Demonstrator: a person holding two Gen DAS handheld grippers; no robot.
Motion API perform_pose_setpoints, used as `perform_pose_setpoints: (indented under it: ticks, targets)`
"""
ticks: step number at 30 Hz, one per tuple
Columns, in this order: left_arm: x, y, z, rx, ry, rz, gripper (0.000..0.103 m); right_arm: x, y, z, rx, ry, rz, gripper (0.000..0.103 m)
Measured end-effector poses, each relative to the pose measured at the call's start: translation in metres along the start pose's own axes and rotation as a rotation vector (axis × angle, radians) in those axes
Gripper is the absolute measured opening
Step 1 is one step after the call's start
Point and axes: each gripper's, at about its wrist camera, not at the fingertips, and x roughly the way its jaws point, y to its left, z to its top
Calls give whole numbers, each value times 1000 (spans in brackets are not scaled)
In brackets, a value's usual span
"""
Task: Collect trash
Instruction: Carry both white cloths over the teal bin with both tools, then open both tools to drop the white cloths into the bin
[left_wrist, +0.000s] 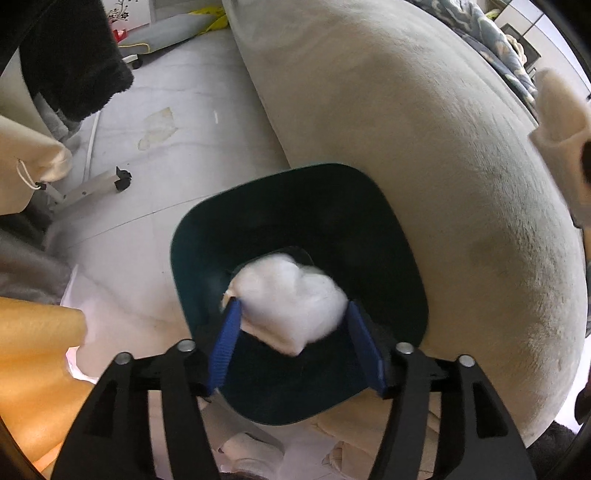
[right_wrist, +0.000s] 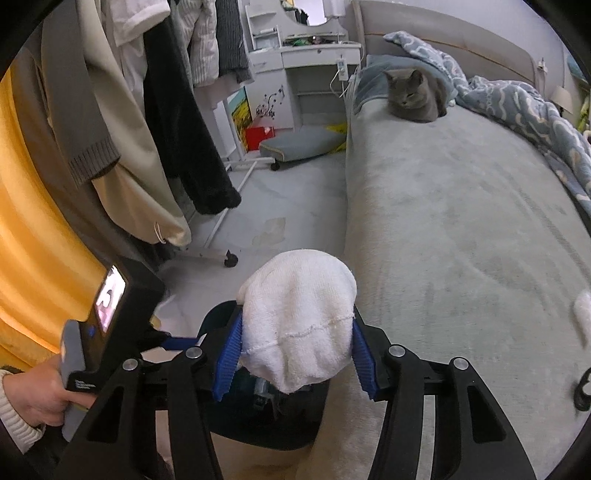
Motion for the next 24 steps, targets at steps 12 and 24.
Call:
perform_pose_setpoints:
  ticks: [12,24]
  targets:
    - [-27,19,3,-22,-90,-15,71,49,14,-8,-2,134,-1,54]
    - [-64,43,7,-70,-223,-36,69,90,26,-21,-1,246,-11,56]
